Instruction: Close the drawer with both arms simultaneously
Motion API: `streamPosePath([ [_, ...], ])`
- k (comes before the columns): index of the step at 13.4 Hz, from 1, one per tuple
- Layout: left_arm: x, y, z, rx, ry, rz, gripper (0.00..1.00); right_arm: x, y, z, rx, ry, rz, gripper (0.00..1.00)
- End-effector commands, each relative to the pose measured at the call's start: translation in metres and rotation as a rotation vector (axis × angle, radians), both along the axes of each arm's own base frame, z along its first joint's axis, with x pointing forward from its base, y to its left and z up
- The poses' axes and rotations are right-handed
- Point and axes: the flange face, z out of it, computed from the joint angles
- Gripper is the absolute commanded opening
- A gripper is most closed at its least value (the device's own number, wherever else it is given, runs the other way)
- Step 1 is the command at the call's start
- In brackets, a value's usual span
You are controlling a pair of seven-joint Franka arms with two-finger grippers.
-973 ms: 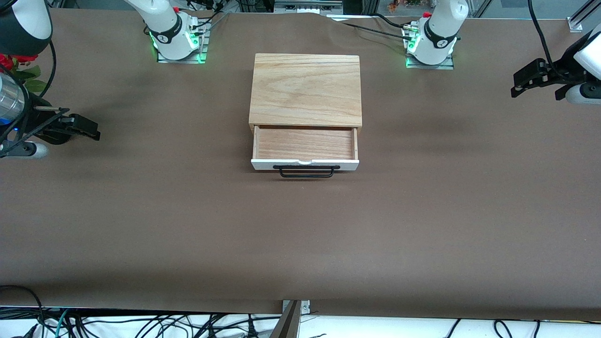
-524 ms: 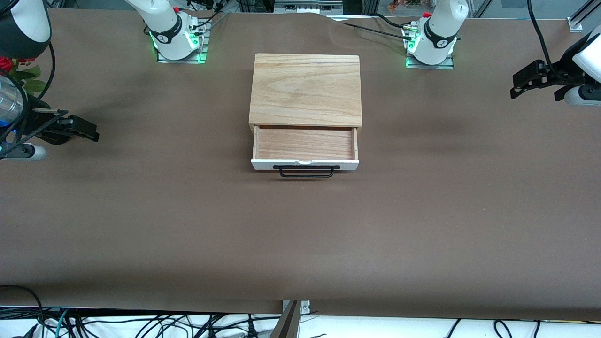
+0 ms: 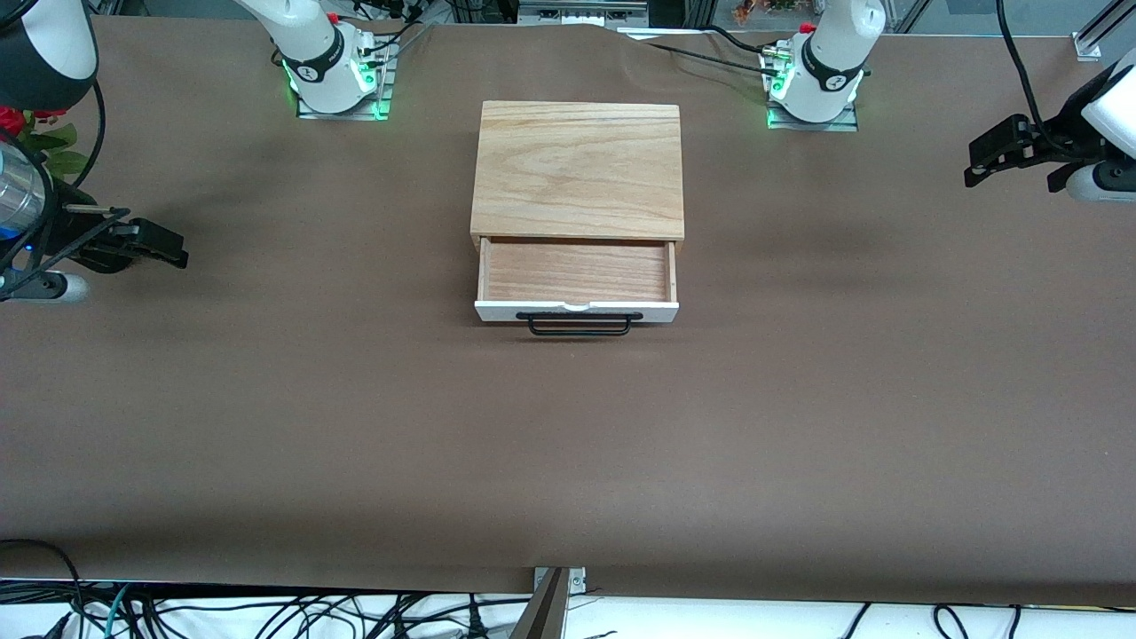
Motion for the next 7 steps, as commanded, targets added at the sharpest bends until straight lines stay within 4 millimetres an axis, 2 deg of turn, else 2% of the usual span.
streamPosePath([
  [1, 0.0020, 0.0001, 0.0066, -0.016, 0.005, -0.016, 1.00, 0.0031, 0.0016, 0.0053, -0.009, -0.007, -0.008, 1.00],
  [7, 0.0020, 0.0001, 0.0066, -0.016, 0.005, -0.015, 1.00, 0.0033, 0.0016, 0.0055, -0.009, -0.009, 0.001, 1.00],
])
